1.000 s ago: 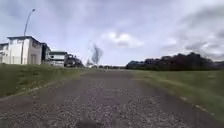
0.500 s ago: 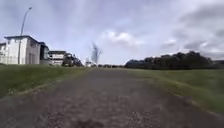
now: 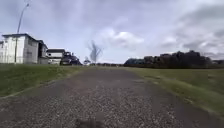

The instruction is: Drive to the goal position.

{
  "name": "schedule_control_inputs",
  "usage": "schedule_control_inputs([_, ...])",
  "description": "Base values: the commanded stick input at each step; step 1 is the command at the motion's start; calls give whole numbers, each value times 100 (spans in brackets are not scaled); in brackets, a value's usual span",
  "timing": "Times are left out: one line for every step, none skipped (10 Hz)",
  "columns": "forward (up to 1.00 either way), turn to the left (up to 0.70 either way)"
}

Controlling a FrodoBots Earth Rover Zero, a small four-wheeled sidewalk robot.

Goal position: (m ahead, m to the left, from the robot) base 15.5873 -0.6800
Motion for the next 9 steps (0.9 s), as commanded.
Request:
schedule_control_inputs([70, 0])
schedule_control_inputs([70, 0])
schedule_control_inputs([70, 0])
schedule_control_inputs([70, 0])
schedule_control_inputs([70, 0])
schedule_control_inputs([70, 0])
schedule_control_inputs([70, 0])
schedule_control_inputs([70, 0])
schedule_control_inputs([70, 0])
